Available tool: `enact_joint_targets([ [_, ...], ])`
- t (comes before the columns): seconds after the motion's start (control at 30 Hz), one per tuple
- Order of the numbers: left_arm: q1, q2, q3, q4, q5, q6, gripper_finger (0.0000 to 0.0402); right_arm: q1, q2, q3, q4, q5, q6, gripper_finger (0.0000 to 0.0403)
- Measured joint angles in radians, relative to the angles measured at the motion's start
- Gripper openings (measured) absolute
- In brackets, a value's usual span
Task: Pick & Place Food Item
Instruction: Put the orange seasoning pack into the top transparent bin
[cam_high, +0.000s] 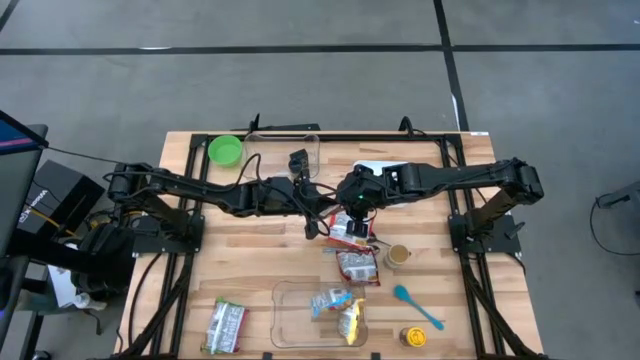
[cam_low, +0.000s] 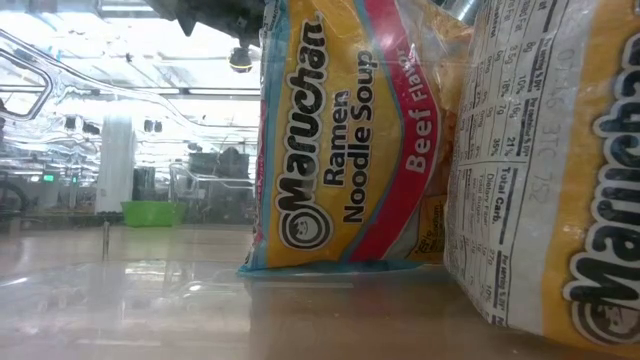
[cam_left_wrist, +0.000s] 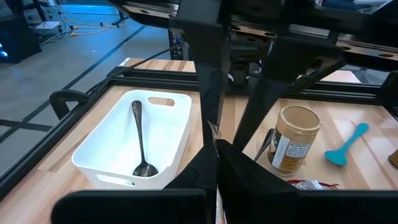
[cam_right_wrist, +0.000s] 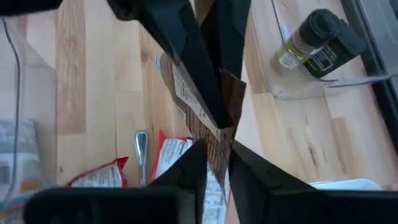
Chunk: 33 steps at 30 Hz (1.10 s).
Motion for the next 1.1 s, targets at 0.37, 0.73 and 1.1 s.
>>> enact_joint_targets([
  [0.37, 0.004, 0.0, 0.0, 0.0, 0.0, 0.0, 0.0, 0.002, -0.064, -0.001, -0.179, 0.002, 0.031, 0.0077],
  [0.73, 0.011, 0.0, 0.0, -0.011, 0.0, 0.0, 0.0, 0.016, -0.179, -0.001, -0.231, 0.005, 0.056, 0.0077],
  [1.1, 0.011, 0.0, 0.0, -0.008, 0.0, 0.0, 0.0, 0.022, -0.18, -0.02, -0.257, 0.033, 0.073, 0.0077],
])
